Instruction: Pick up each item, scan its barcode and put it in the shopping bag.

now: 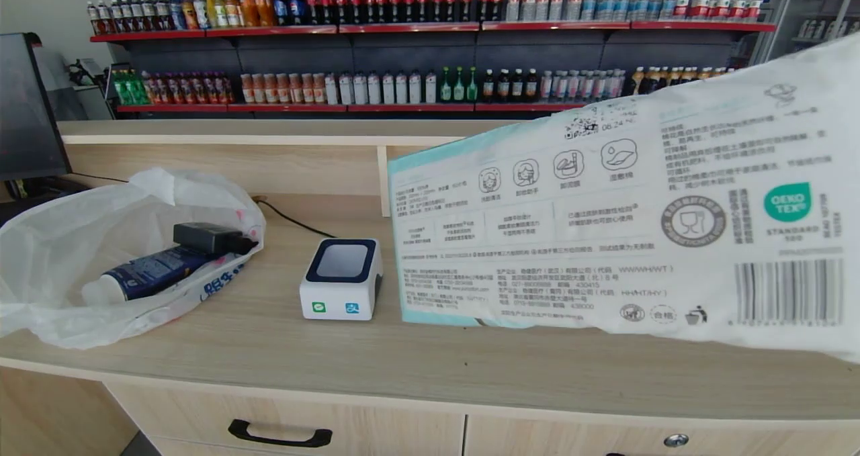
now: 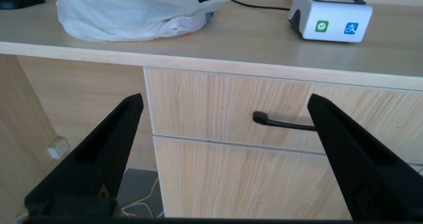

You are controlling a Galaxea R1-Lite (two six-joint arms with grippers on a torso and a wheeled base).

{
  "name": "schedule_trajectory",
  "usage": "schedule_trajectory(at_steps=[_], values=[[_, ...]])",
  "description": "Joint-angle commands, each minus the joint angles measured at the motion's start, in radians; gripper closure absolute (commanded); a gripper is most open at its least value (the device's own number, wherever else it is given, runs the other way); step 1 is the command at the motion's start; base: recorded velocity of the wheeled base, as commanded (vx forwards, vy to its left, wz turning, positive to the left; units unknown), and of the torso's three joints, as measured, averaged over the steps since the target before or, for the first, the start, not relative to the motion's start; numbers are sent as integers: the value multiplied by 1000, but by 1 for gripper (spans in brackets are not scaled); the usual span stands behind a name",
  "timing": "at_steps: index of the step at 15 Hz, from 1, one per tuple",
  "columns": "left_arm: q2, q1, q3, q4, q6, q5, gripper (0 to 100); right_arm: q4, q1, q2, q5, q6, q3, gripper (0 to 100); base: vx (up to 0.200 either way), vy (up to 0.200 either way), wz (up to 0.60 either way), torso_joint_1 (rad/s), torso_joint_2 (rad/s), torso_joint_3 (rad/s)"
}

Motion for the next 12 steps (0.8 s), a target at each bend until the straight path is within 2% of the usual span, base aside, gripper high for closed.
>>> schedule_trajectory(at_steps=[1,7,12], values=[[0,0,0,0,0,0,0,-58,10,-4,1,4,63,100,0,0,0,0,0,0],[0,0,0,0,0,0,0,-284,27,33,0,136,103,100,0,0,0,0,0,0],[0,0,0,0,0,0,0,-402,30,73,0,178,111,100,0,0,0,0,0,0]])
